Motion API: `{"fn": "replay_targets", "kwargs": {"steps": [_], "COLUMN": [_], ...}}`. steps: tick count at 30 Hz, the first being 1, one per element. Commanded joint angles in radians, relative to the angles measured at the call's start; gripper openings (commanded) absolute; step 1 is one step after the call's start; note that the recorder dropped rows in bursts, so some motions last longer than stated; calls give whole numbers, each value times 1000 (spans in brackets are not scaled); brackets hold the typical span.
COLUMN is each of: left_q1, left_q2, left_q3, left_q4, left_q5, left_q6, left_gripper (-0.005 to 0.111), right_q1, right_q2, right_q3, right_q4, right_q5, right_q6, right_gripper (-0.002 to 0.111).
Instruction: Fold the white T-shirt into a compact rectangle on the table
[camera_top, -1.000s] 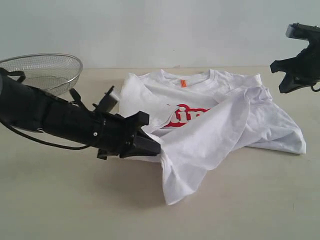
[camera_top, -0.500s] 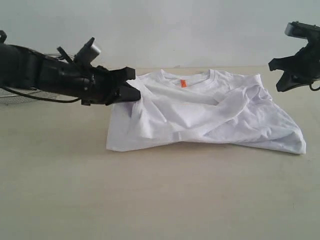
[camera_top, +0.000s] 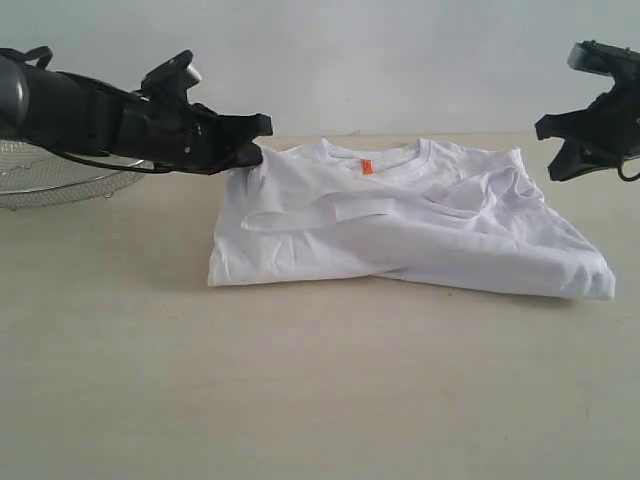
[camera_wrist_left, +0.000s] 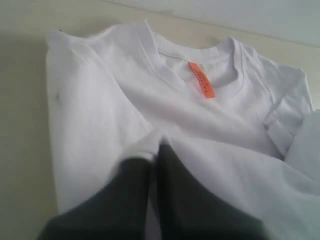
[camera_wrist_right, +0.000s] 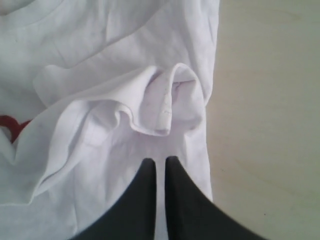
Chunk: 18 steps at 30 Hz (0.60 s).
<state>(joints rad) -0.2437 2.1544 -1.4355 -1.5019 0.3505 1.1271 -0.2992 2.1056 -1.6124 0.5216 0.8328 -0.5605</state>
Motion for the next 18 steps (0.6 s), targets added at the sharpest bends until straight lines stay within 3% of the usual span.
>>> {"fn": "replay_targets", "kwargs": {"steps": [1,11,18], "left_q1": [4,4,4], "left_q2": [65,168,206], "left_q3": [-88,-272,-294], "left_q4": [3,3,51], "left_q5": [-19,-52,-69], "left_q6": [7,7,7], "left_gripper": [5,5,5], "right_q1": [0,0,0], "right_q2": [-12,-12,-12], "right_q3": [-6,-6,-6], "right_q4": [23,23,23], "right_q5": [3,13,13], "right_q6": [-29,-33,-50], "right_gripper": [1,1,1]}}
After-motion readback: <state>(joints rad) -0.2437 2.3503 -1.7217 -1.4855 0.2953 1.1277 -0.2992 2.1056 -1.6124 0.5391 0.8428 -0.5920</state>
